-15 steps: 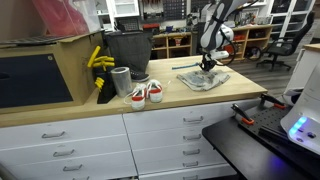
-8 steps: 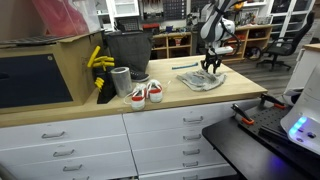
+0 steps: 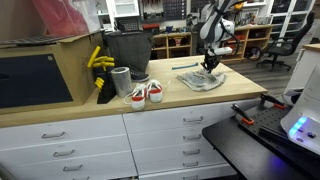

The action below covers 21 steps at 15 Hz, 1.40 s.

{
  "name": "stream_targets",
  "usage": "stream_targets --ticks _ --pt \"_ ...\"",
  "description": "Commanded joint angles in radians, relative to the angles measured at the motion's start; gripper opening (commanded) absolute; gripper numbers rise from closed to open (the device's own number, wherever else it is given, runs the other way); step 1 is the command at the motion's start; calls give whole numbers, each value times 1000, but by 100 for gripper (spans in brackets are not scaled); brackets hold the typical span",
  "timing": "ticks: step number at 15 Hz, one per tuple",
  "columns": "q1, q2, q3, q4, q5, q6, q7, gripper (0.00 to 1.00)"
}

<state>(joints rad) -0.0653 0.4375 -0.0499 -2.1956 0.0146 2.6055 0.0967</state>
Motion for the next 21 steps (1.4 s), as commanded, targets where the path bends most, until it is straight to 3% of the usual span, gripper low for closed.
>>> stream_targets --ticks 1,14,20,21 --pt "16 12 12 -21 10 47 -10 0" --pt "73 76 -141 -12 -162 185 40 0" --pt "133 100 -228 -8 -242 252 91 0" --pt "148 106 -247 -7 -253 260 108 26"
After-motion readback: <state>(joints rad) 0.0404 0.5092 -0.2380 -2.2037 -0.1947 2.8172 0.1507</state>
